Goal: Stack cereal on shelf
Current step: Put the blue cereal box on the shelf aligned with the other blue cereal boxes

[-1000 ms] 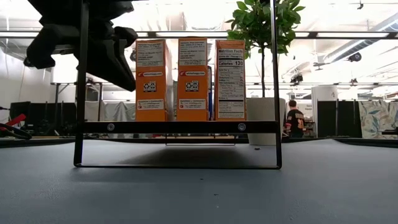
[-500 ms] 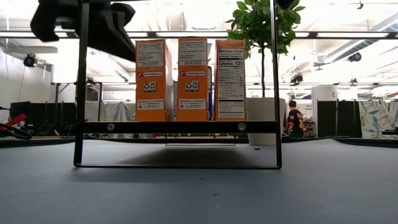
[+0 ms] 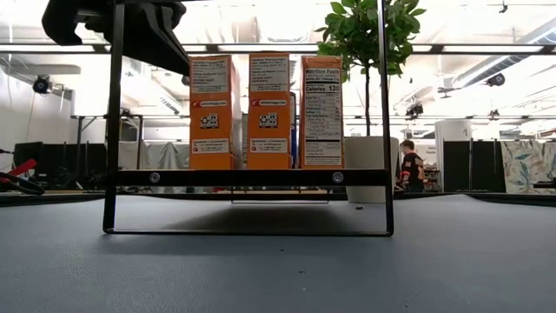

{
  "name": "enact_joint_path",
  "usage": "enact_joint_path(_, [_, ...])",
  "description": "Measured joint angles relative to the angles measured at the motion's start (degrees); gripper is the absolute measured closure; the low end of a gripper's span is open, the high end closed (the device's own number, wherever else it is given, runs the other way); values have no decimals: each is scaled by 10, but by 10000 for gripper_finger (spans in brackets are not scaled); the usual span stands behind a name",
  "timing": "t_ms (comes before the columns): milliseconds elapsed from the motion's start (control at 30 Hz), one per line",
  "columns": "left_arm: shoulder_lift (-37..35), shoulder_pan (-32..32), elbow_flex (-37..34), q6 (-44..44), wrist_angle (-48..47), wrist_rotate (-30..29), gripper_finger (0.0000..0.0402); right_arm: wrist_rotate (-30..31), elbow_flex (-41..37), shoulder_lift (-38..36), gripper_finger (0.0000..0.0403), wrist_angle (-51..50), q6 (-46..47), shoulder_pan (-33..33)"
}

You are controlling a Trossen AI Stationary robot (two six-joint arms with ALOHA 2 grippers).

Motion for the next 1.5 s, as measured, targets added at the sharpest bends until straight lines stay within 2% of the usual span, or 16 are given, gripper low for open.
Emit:
enact_joint_path(133, [0,0,0,0,0,0,401,-6,1,26,388,14,33,46])
enact_joint_path(233, [0,0,0,0,0,0,401,0,1,45,368,12,67,69])
enact_joint_path(400, [-1,0,0,10,1,0,401,20,1,70,304,-6,99,93])
enact_joint_path(633, [-1,0,0,13,13,0,401,36,-4,82,204,-48,116,96])
enact_joint_path(900, [-1,0,0,13,14,1,401,41,-27,82,143,-44,107,98])
enact_joint_path(1167, [-1,0,0,13,14,1,402,41,-71,82,139,6,92,99])
enact_joint_path(1500, [-1,0,0,13,14,2,402,41,-80,82,222,17,87,99])
